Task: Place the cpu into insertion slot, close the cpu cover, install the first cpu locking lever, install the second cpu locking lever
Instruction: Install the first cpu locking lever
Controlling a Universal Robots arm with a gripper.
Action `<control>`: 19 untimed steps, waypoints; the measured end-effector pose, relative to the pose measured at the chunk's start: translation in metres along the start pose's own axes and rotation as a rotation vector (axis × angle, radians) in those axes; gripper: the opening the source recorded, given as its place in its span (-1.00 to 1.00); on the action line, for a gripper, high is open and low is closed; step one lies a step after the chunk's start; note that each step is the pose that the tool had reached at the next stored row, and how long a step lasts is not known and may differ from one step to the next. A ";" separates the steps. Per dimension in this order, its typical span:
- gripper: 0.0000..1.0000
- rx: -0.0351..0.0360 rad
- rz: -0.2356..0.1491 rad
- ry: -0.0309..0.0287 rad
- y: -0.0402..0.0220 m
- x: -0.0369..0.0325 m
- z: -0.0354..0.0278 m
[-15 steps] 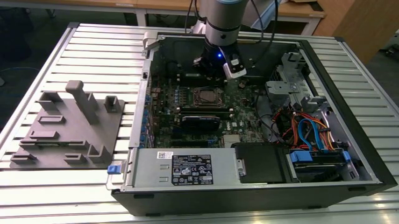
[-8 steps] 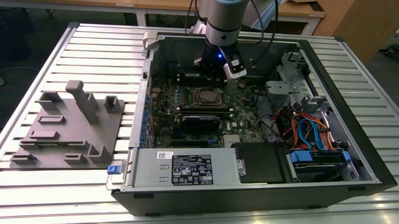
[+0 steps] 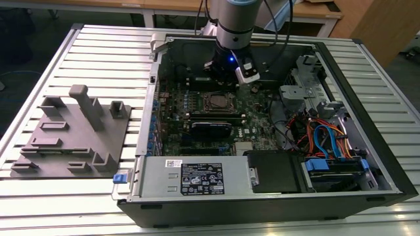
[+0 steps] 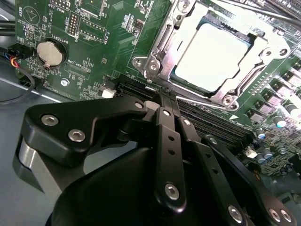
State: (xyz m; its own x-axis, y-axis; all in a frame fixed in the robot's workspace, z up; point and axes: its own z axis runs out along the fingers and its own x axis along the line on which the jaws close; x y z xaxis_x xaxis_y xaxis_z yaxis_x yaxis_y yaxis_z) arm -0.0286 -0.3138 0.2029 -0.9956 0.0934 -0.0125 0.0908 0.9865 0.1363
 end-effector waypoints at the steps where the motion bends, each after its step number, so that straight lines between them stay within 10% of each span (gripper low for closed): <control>1: -0.79 0.0000 0.000 0.0000 0.0001 0.0000 -0.0004; 19: -0.79 0.0053 0.000 -0.0005 -0.0008 -0.0005 0.0035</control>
State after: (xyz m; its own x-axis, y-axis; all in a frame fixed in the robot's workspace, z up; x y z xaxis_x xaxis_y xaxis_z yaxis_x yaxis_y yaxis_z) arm -0.0281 -0.3142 0.1993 -0.9955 0.0934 -0.0130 0.0909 0.9872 0.1311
